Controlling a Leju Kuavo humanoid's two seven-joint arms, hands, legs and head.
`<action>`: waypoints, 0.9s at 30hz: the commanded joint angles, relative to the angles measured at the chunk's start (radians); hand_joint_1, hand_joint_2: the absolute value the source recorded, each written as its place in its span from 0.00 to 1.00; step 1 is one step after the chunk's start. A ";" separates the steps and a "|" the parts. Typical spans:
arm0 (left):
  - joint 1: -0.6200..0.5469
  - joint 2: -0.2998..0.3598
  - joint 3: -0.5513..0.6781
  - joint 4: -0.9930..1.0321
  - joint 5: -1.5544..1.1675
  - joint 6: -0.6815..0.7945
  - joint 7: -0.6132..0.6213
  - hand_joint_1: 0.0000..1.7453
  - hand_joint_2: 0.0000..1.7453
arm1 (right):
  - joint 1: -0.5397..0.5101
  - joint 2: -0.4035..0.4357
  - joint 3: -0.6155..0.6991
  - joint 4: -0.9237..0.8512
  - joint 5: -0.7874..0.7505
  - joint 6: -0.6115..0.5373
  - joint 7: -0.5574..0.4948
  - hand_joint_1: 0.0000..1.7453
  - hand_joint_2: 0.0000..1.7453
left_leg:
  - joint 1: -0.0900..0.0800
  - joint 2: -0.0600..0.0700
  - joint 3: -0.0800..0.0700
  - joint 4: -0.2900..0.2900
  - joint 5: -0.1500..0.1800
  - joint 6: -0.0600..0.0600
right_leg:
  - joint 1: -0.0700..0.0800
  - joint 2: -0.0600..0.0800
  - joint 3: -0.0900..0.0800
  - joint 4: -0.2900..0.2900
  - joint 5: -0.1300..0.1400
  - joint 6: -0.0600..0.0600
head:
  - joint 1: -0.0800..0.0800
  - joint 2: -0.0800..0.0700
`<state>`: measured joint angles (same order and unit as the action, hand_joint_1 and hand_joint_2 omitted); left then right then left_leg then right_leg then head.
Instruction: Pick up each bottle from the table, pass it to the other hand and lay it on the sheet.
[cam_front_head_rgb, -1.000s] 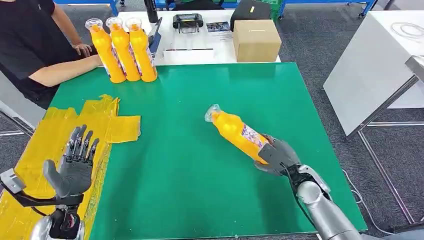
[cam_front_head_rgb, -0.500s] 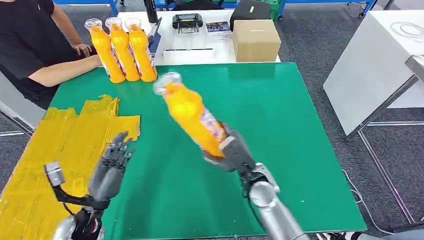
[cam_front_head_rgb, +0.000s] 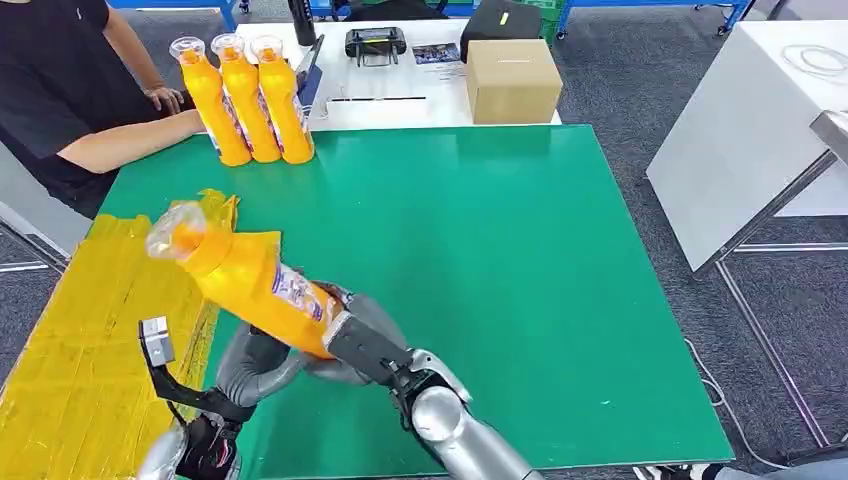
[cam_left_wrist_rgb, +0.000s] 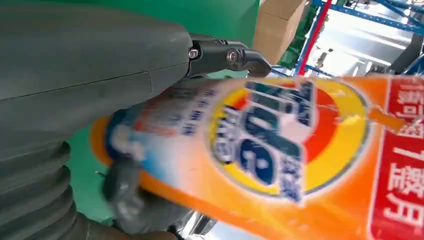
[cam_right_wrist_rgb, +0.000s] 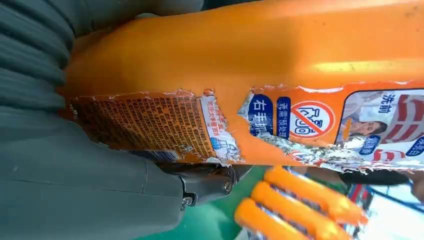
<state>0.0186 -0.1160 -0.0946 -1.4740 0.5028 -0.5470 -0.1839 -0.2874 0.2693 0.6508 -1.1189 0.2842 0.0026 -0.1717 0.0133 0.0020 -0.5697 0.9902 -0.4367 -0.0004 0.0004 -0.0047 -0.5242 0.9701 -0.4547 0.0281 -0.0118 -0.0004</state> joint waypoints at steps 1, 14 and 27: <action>-0.041 0.010 0.000 0.074 0.007 0.002 -0.002 0.00 1.00 | -0.060 -0.001 0.077 0.153 -0.004 0.005 0.001 1.00 1.00 | 0.000 0.000 0.002 -0.001 0.000 0.000 | 0.000 0.000 0.002 -0.001 0.000 0.000 | 0.000 0.000; -0.040 0.006 0.018 0.072 0.014 0.005 -0.001 0.00 1.00 | -0.044 -0.001 0.116 0.170 -0.001 0.016 0.000 1.00 1.00 | 0.000 0.000 0.003 -0.001 0.000 0.001 | 0.000 0.000 0.003 -0.002 0.000 0.000 | 0.000 0.000; -0.056 0.008 0.053 0.078 0.035 0.020 0.011 0.00 1.00 | -0.038 -0.003 0.175 0.226 0.028 0.025 -0.012 1.00 1.00 | 0.000 -0.001 0.002 -0.001 0.000 0.001 | 0.000 -0.001 0.002 -0.002 0.000 0.000 | 0.000 0.000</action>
<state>0.0170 -0.1156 -0.0717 -1.4504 0.5279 -0.5386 -0.1778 -0.2986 0.2865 0.7420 -1.0087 0.2937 0.0160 -0.1766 0.0133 0.0022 -0.5698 0.9902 -0.4368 -0.0004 0.0004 -0.0045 -0.5248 0.9701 -0.4548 0.0281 -0.0118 -0.0004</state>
